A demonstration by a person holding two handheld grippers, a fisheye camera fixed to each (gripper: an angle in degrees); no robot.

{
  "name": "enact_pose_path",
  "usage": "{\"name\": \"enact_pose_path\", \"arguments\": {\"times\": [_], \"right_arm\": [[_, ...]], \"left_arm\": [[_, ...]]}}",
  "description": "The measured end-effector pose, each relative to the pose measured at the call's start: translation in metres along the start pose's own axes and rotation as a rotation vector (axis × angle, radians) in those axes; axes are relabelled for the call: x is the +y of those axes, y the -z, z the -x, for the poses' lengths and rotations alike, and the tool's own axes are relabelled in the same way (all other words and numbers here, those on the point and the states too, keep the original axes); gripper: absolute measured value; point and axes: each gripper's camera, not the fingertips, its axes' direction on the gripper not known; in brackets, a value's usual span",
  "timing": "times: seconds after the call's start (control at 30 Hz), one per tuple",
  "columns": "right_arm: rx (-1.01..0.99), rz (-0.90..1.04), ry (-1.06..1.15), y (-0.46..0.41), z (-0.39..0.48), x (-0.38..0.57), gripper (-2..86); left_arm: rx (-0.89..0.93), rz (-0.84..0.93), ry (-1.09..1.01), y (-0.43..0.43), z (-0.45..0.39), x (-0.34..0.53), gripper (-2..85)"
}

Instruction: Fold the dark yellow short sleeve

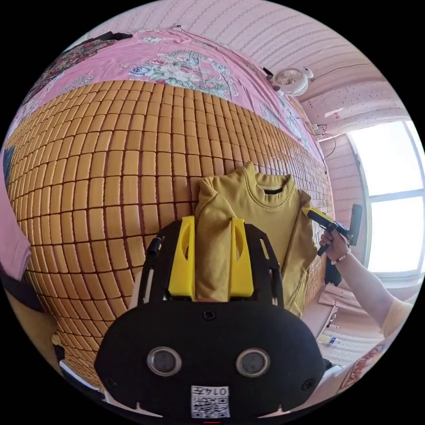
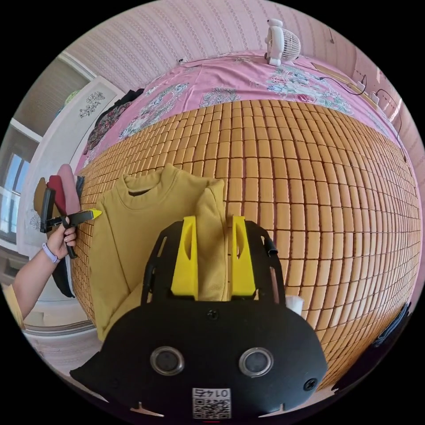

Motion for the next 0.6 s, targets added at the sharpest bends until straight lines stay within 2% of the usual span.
{"name": "enact_pose_path", "arguments": {"times": [0.1, 0.17, 0.27, 0.33, 0.43, 0.53, 0.6], "right_arm": [[-0.071, 0.020, -0.014, 0.006, -0.007, -0.022, 4.3], [-0.088, -0.025, -0.020, 0.019, -0.013, -0.032, 3.8], [-0.222, -0.158, -0.040, 0.055, -0.027, -0.043, 3.4], [-0.314, -0.235, -0.004, 0.082, -0.029, -0.040, 3.4], [-0.354, -0.326, 0.172, 0.128, -0.019, -0.011, 3.5], [-0.369, -0.273, 0.345, 0.155, -0.007, 0.047, 4.4], [-0.377, -0.134, 0.385, 0.152, -0.005, 0.107, 6.4]], "left_arm": [[-0.041, 0.034, -0.041, 0.001, -0.008, -0.015, 5.1], [-0.042, -0.020, -0.066, 0.012, -0.013, -0.020, 4.9], [0.009, -0.159, -0.108, 0.041, -0.019, -0.024, 4.7], [0.073, -0.255, -0.180, 0.068, -0.025, -0.017, 4.5], [0.167, -0.324, -0.264, 0.097, -0.026, 0.016, 4.4], [0.314, -0.268, -0.288, 0.109, -0.018, 0.079, 4.5], [0.320, -0.166, -0.260, 0.100, -0.013, 0.125, 4.6]]}}
